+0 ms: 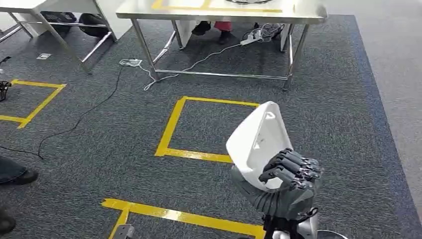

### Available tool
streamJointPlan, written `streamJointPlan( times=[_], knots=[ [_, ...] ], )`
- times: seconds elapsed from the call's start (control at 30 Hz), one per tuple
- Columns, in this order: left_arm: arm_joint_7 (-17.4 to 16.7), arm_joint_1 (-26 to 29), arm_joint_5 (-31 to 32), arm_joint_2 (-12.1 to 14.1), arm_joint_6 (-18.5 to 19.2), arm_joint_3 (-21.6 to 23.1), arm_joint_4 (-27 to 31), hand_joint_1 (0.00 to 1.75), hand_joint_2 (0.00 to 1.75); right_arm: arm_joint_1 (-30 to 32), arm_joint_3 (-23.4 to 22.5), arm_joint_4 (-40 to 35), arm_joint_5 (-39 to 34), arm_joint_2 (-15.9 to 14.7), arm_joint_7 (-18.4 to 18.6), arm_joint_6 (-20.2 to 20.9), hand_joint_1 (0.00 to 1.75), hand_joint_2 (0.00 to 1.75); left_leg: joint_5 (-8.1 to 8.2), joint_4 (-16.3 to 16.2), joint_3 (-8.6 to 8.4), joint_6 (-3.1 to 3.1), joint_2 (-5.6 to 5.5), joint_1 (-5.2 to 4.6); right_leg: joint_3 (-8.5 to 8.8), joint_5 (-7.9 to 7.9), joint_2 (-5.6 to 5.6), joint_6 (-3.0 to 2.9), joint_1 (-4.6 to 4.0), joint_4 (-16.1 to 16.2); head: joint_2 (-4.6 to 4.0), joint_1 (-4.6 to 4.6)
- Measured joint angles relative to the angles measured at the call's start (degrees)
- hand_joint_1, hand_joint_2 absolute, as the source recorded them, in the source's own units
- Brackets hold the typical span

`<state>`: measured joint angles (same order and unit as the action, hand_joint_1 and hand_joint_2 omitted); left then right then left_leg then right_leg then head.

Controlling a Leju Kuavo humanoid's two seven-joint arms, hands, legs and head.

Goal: Take the parts from the cabinet and place them on the table.

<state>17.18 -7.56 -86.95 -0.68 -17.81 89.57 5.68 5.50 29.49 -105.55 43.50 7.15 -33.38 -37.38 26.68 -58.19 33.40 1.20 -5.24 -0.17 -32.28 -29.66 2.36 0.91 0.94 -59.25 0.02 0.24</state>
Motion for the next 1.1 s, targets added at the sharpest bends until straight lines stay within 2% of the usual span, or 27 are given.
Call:
streamJointPlan(
  times=[0.2,0.23,0.27,0.3,0.33,0.37,0.4,0.43,0.47,0.5,0.53,0.57,0.6,0.63,0.67,0.7,0.73,0.77,0.8,0.83,0.87,0.9,0.93,1.0,1.03,1.07,1.1],
  knots=[
    [0.17,-0.01,0.0,0.31,0.22,-0.02,0.0,0.0,1.75,-0.16,0.85,0.26,-0.63,-0.83,0.79,0.0,1.75,1.75,0.38,-0.42,0.11,0.34,0.03,-0.17,0.09,-0.03,-0.01,0.07,0.23,0.08,0.0,0.0],
    [0.17,-0.03,0.0,0.41,0.22,-0.02,-0.02,0.0,1.75,-0.19,0.92,0.31,-0.7,-0.94,0.81,0.0,1.75,1.75,0.55,0.8,0.06,0.92,0.13,-0.3,0.15,0.99,-0.1,0.33,0.13,-1.01,0.0,-0.02],
    [0.2,-0.01,0.0,0.28,0.26,0.0,0.0,0.0,1.75,-0.11,0.94,0.35,-0.77,-1.07,0.99,0.0,1.75,1.75,1.4,1.67,-0.67,1.29,0.3,-0.26,-0.04,2.14,-0.25,1.3,0.2,-1.63,0.0,0.04],
    [0.31,-0.01,0.02,0.17,0.31,0.0,0.0,0.0,1.75,-0.22,0.98,0.35,-0.81,-1.2,1.14,0.0,1.75,1.75,1.14,2.86,-2.21,1.34,0.31,0.16,-0.91,1.5,-0.5,1.44,0.22,-2.16,0.0,-0.02],
    [0.41,0.05,0.0,0.22,0.33,0.0,0.0,0.0,1.75,-0.43,1.05,0.33,-0.87,-1.31,1.16,-0.02,1.75,1.75,1.19,3.23,-3.0,1.41,0.37,0.12,-0.86,0.57,-1.15,1.7,0.06,-3.11,-0.04,0.48],
    [0.44,0.02,-0.02,0.22,0.31,-0.02,-0.02,0.0,1.75,-0.66,1.11,0.33,-0.85,-1.4,1.14,-0.02,1.75,1.75,1.21,3.2,-3.23,1.54,0.42,0.13,-2.07,-0.94,-1.36,1.8,0.08,-5.46,-0.02,0.61],
    [0.44,0.06,0.02,0.22,0.37,-0.02,0.0,0.0,1.75,-0.59,1.18,0.33,-0.85,-1.51,1.16,-0.02,1.75,1.75,1.38,3.17,-3.34,1.4,0.59,0.17,-4.33,-3.02,-1.49,1.82,0.18,-9.17,-0.02,0.79],
    [0.44,0.19,0.0,0.11,0.37,0.0,0.0,0.0,1.75,-0.31,1.2,0.35,-0.9,-1.7,1.18,-0.02,1.75,1.75,1.63,3.15,-3.45,1.33,0.78,0.19,-6.99,-4.93,-1.56,2.27,0.3,-13.25,-0.02,0.87],
    [0.44,0.32,0.0,0.07,0.39,0.0,0.0,0.0,1.75,-0.21,1.22,0.39,-0.96,-1.86,1.23,-0.02,1.75,1.75,1.86,3.13,-3.65,1.07,0.86,0.31,-8.76,-5.47,-1.65,2.77,0.41,-15.58,-0.02,0.79],
    [0.44,0.48,0.0,0.02,0.39,0.0,0.0,0.0,1.75,-0.19,1.22,0.46,-0.96,-1.99,1.23,-0.02,1.75,1.75,2.04,3.09,-4.04,0.79,0.89,0.52,-9.31,-4.47,-1.73,3.02,0.61,-15.47,-0.02,0.87],
    [0.44,0.58,0.0,0.02,0.39,0.0,0.0,0.0,1.75,-0.18,1.22,0.46,-0.98,-2.12,1.23,-0.02,1.75,1.75,2.47,3.04,-4.57,0.4,0.88,0.81,-8.63,-2.25,-1.78,3.3,0.89,-13.08,-0.02,0.81],
    [0.44,0.6,0.0,0.0,0.39,0.0,0.0,0.0,1.75,-0.15,1.25,0.48,-0.98,-2.23,1.2,-0.02,1.75,1.75,3.01,2.94,-5.27,-0.02,0.84,1.18,-6.83,0.49,-1.78,4.07,1.31,-8.89,-0.02,0.83],
    [0.44,0.6,0.0,-0.02,0.39,0.0,0.0,0.0,1.75,-0.16,1.27,0.48,-0.96,-2.29,1.2,-0.02,1.75,1.75,3.77,2.53,-5.97,-0.72,0.7,1.6,-4.42,3.39,-1.74,5.09,1.95,-3.26,-0.02,0.85],
    [0.44,0.62,0.0,0.15,0.39,0.0,-0.04,0.0,1.75,-0.16,1.27,0.61,-0.98,-2.44,1.2,-0.02,1.75,1.75,4.57,2.06,-6.07,-1.54,0.63,1.55,-3.57,2.92,-0.86,6.02,2.02,-1.9,-0.02,0.95],
    [0.44,0.37,-0.02,0.37,0.37,0.0,-0.09,0.0,1.75,-0.21,1.31,0.72,-0.96,-2.6,1.23,-0.02,1.75,1.75,5.32,0.97,-5.99,-1.94,0.57,1.64,-3.54,0.27,-0.63,4.3,1.54,-0.89,-0.02,1.75],
    [0.44,0.32,-0.02,0.35,0.37,0.0,-0.07,0.0,1.75,0.08,1.35,0.76,-0.94,-2.67,1.23,-0.02,1.75,1.75,5.99,0.85,-5.64,-2.14,0.54,1.53,-2.81,-0.11,-0.57,2.13,1.46,-1.74,-0.02,1.51],
    [0.42,0.49,0.0,0.26,0.37,0.0,-0.07,0.0,1.75,0.3,1.33,0.72,-1.05,-2.67,1.29,-0.02,1.75,1.75,6.31,0.79,-6.33,-2.21,0.56,1.66,-2.72,0.01,-0.76,1.51,1.38,-2.11,-0.02,1.18],
    [0.41,0.39,-0.02,0.2,0.37,0.0,-0.07,0.0,1.75,0.23,1.37,0.72,-0.94,-2.69,1.23,0.0,1.75,1.75,6.41,0.8,-6.69,-2.39,0.57,1.66,-2.38,-0.25,-1.13,1.04,1.27,-2.23,-0.02,1.25],
    [0.42,0.12,0.0,0.24,0.35,0.0,-0.07,0.0,1.75,0.24,1.48,0.7,-0.92,-2.69,1.14,-0.02,1.75,1.75,5.41,-1.1,-5.55,-2.63,0.81,1.73,-1.55,-0.48,-1.11,0.75,1.45,-2.12,-0.02,1.14],
    [0.42,-0.05,0.0,0.11,0.35,0.0,-0.04,0.0,1.75,0.26,1.51,0.57,-0.94,-2.69,1.16,-0.02,1.75,1.75,2.55,-5.87,-2.65,-2.91,2.71,1.62,-0.68,-0.79,-1.45,0.42,1.31,-1.7,-0.02,1.07],
    [0.41,-0.25,0.0,0.11,0.35,0.0,-0.04,0.0,1.75,0.31,1.53,0.55,-0.94,-2.69,1.14,-0.02,1.75,1.75,0.84,-11.43,1.11,-3.1,4.15,1.55,0.47,-1.37,-1.87,0.47,1.2,-1.09,-0.02,0.94],
    [0.42,-0.26,0.0,0.11,0.35,0.0,-0.04,0.0,1.75,0.39,1.55,0.55,-0.94,-2.69,1.14,-0.02,1.75,1.75,1.5,-15.42,4.29,-3.05,4.67,1.54,1.7,-1.95,-2.17,0.49,1.07,-0.53,-0.02,1.01],
    [0.42,-0.1,0.0,0.11,0.35,0.0,-0.04,0.0,1.75,0.42,1.55,0.55,-0.96,-2.69,1.14,-0.02,1.75,1.75,4.1,-17.83,6.96,-2.87,4.82,1.47,3.22,-2.63,-2.33,0.44,0.97,0.14,-0.02,0.96],
    [0.42,0.14,0.0,0.11,0.35,0.02,-0.04,0.0,1.75,0.41,1.55,0.55,-0.96,-2.69,1.14,-0.02,1.75,1.75,10.22,-17.8,9.96,-2.2,4.82,1.11,6.51,-4.07,-2.39,0.1,0.82,1.45,-0.02,0.94],
    [0.42,0.2,0.0,0.11,0.33,0.02,-0.04,0.0,1.75,0.42,1.55,0.55,-0.96,-2.69,1.12,-0.02,1.75,1.75,11.94,-15.84,10.57,-1.56,4.82,0.69,8.47,-4.89,-2.39,0.03,0.74,2.19,-0.02,0.96],
    [0.42,0.28,0.02,0.13,0.35,0.02,-0.04,0.0,1.75,0.42,1.55,0.57,-0.98,-2.69,1.14,-0.02,1.75,1.75,11.52,-12.72,10.56,-0.79,4.82,0.16,10.29,-5.74,-2.36,-0.01,0.64,2.96,-0.02,0.94],
    [0.42,0.41,0.0,0.2,0.33,0.02,-0.04,0.0,1.75,0.45,1.55,0.55,-0.98,-2.69,1.12,0.0,1.75,1.75,7.76,-8.81,10.39,0.26,4.81,-0.57,11.54,-6.5,-2.42,0.0,0.46,3.75,-0.02,0.87]
  ],
)
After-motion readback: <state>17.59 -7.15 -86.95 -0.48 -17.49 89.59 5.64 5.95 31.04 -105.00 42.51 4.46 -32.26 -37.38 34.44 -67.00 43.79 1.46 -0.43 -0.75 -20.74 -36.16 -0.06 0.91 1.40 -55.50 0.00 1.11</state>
